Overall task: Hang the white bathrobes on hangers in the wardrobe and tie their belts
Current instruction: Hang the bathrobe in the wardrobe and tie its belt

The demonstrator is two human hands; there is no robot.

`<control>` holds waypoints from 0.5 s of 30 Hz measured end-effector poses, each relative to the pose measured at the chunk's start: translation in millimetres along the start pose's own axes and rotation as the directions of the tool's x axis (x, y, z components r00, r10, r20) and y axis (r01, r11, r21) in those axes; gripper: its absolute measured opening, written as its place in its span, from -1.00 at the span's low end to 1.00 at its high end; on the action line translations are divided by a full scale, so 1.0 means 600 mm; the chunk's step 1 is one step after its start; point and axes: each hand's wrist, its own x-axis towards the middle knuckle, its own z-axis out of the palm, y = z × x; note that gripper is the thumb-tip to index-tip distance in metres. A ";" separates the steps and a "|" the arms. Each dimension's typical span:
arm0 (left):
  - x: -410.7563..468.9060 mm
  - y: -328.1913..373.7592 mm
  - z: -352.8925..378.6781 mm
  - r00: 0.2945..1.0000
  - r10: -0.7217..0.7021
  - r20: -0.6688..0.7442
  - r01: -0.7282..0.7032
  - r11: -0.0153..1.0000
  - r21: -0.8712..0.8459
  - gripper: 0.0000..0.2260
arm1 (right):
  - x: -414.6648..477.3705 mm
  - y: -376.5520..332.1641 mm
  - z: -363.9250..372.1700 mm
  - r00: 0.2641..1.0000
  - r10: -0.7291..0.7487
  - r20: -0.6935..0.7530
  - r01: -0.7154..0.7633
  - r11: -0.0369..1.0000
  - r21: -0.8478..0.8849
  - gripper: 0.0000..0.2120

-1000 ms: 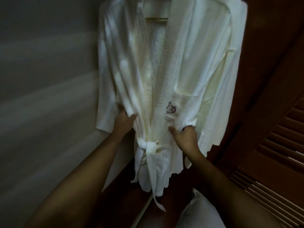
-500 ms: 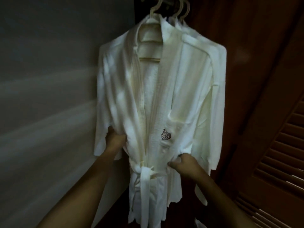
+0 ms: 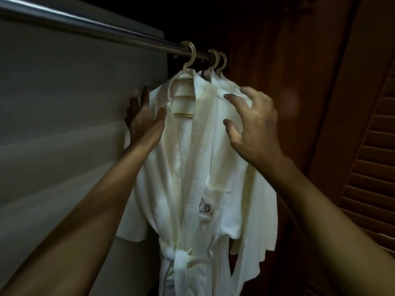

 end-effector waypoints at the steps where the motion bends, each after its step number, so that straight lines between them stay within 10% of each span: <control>1: 0.017 0.009 0.005 0.998 0.053 0.033 -0.054 0.998 0.043 -0.39 | 0.025 0.011 0.008 0.997 -0.044 0.059 0.048 0.996 -0.076 -0.44; 6: 0.066 0.006 0.053 0.938 0.141 0.315 -0.192 0.972 0.136 -0.45 | 0.089 0.070 0.061 0.917 -0.121 0.381 0.262 0.901 -0.345 -0.28; 15: 0.062 0.042 0.055 0.908 0.048 0.417 -0.087 0.993 0.075 -0.40 | 0.069 0.094 0.062 0.921 -0.021 0.388 0.130 0.958 -0.257 -0.28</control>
